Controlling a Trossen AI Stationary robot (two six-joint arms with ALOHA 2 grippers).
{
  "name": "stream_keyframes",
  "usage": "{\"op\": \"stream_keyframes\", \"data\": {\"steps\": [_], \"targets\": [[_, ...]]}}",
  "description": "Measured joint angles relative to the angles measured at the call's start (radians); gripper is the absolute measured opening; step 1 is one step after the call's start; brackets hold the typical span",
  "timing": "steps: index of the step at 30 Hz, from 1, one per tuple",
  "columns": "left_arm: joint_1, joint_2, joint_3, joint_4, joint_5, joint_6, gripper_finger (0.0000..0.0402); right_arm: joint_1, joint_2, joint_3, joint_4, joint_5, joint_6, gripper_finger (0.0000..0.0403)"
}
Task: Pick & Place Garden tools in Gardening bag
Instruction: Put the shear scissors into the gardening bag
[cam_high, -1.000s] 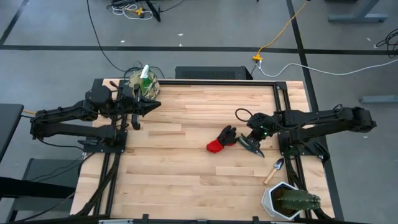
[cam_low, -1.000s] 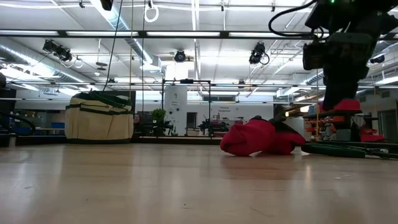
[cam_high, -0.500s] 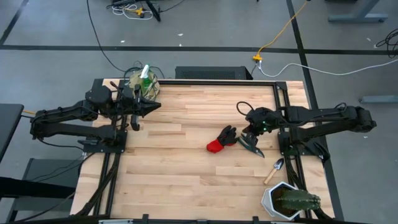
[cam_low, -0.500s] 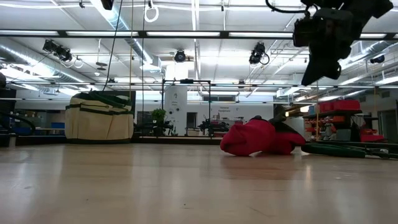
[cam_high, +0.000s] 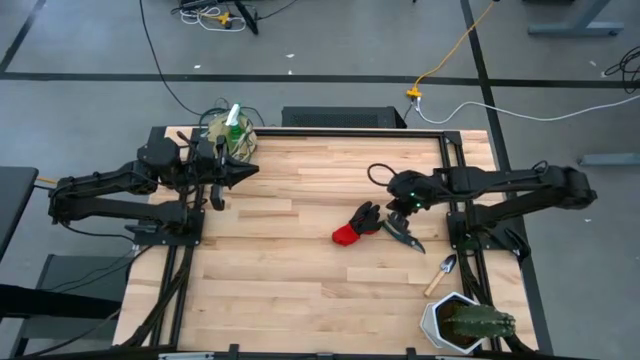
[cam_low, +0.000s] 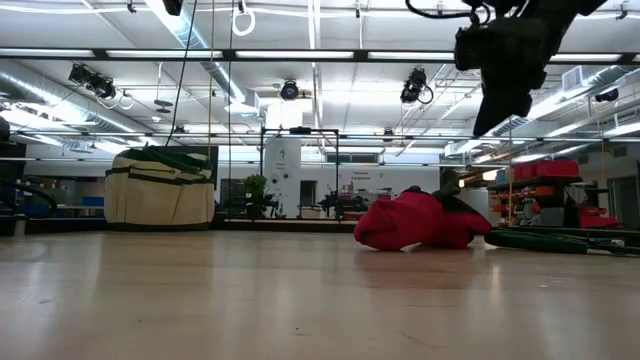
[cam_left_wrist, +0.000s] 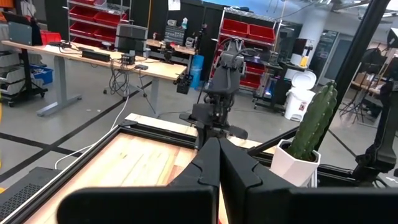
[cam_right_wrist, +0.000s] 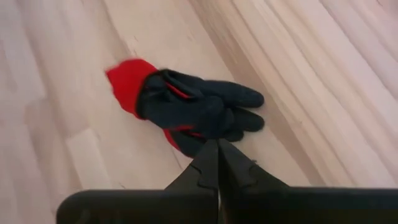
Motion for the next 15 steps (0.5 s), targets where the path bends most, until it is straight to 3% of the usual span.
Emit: {"op": "stream_keyframes", "data": {"steps": [15], "targets": [[0.0, 0.0, 0.0, 0.0, 0.0, -0.007, 0.0005, 0.0, 0.111, 0.002, -0.161, 0.009, 0.039, 0.0]]}}
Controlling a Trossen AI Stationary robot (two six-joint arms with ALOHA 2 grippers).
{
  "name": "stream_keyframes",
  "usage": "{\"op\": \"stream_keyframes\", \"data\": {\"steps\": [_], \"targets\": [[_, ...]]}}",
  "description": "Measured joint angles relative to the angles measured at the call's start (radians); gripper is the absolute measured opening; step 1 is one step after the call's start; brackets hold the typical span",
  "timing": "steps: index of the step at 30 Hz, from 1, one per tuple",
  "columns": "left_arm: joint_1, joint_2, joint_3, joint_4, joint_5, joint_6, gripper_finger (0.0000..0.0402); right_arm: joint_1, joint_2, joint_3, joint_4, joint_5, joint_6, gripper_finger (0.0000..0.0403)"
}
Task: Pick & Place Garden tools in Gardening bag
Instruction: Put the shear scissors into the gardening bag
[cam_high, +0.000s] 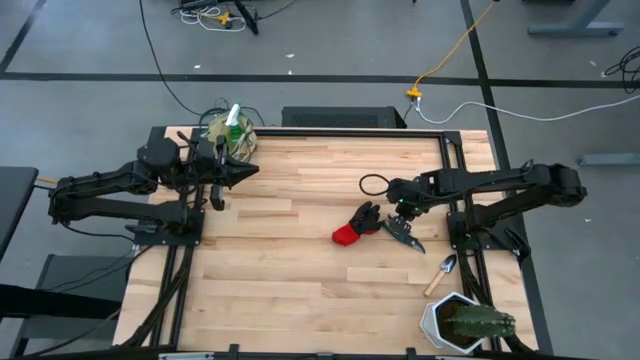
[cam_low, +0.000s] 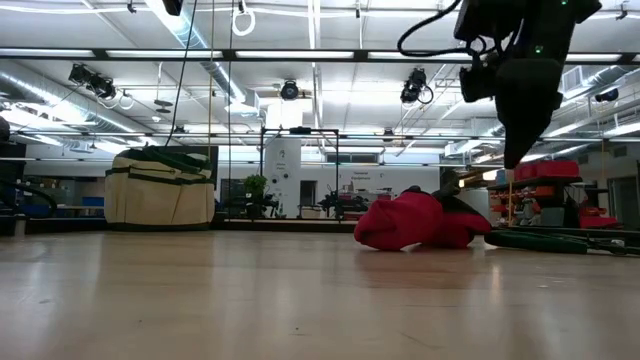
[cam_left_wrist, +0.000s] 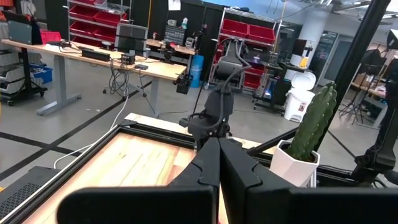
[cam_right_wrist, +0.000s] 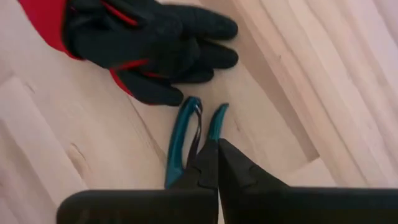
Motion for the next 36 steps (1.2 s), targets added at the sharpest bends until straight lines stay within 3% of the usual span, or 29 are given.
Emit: {"op": "stream_keyframes", "data": {"steps": [18, 36], "targets": [[0.0, 0.0, 0.0, 0.0, 0.0, 0.007, 0.0005, 0.0, 0.18, 0.0, -0.045, 0.04, 0.101, 0.0009], [0.001, 0.0, 0.0, 0.0, -0.001, 0.011, 0.0005, 0.0, 0.182, 0.0, -0.029, 0.016, 0.133, 0.0172]]}}
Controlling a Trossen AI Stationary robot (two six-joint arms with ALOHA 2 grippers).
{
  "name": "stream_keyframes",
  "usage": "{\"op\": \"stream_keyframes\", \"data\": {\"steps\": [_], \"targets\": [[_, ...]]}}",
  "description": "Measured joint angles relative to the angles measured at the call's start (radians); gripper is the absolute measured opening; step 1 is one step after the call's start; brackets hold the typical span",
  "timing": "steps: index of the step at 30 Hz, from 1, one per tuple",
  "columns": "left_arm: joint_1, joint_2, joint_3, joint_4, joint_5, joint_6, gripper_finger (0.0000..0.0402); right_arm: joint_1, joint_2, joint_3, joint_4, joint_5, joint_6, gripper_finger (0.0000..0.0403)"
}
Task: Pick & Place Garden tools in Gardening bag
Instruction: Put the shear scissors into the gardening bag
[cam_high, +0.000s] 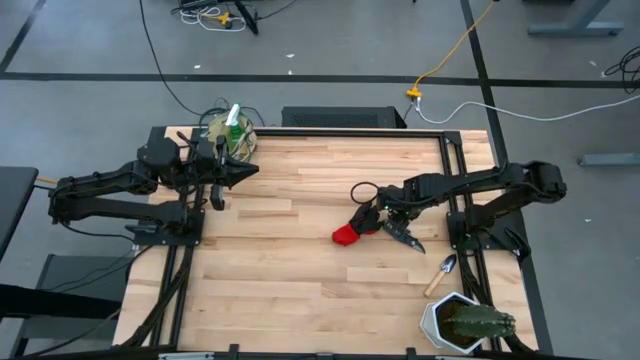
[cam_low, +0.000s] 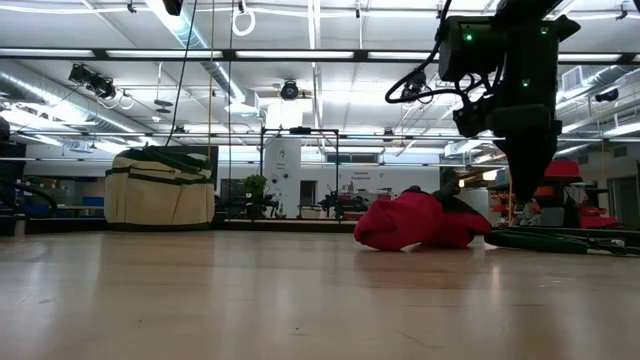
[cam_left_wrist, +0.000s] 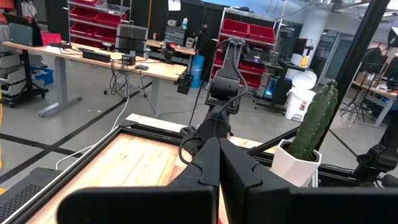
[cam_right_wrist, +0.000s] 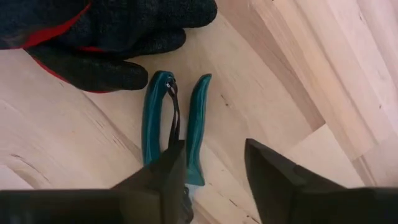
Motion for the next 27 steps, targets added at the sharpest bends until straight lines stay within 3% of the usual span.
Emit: {"op": "stream_keyframes", "data": {"steps": [11, 27], "targets": [[0.0, 0.0, 0.0, 0.0, 0.01, 0.007, 0.0005, 0.0, 0.004, -0.012, 0.015, 0.008, 0.021, 0.0249], [0.0, 0.0, 0.0, 0.0, 0.016, 0.006, 0.0005, 0.0, 0.005, -0.121, 0.147, 0.004, 0.107, 0.0256]]}}
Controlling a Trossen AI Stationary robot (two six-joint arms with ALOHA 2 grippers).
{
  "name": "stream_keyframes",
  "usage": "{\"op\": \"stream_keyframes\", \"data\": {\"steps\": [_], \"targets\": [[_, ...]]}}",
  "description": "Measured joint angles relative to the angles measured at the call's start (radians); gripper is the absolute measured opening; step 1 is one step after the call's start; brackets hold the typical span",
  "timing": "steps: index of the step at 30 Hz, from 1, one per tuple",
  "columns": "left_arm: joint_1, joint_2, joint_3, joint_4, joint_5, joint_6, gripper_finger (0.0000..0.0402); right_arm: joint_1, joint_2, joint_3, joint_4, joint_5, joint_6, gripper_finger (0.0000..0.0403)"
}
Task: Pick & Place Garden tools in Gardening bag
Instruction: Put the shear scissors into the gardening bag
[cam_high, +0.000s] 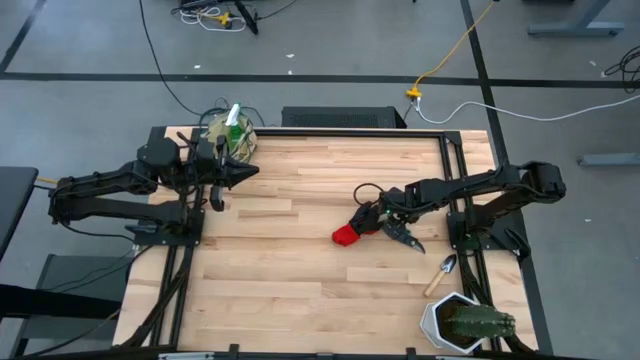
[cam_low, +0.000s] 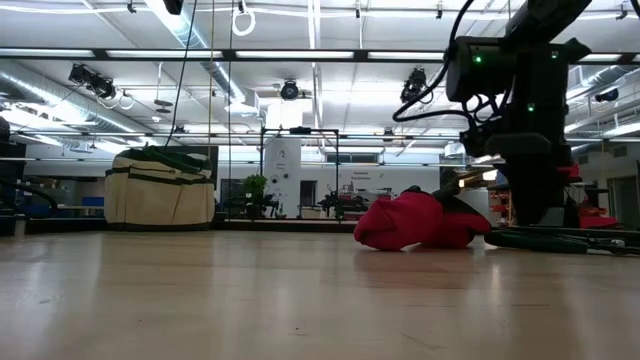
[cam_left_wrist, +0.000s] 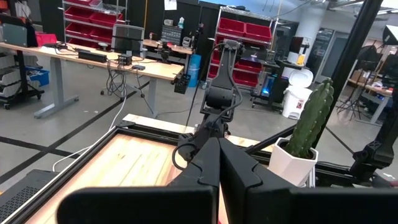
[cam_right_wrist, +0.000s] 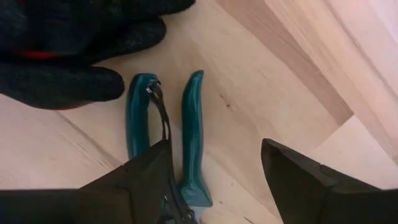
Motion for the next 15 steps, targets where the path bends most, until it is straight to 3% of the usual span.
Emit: {"op": "stream_keyframes", "data": {"steps": [15], "targets": [[0.0, 0.0, 0.0, 0.0, -0.001, -0.003, 0.0005, 0.0, 0.0, 0.0, 0.016, -0.001, -0.038, 0.0242]]}}
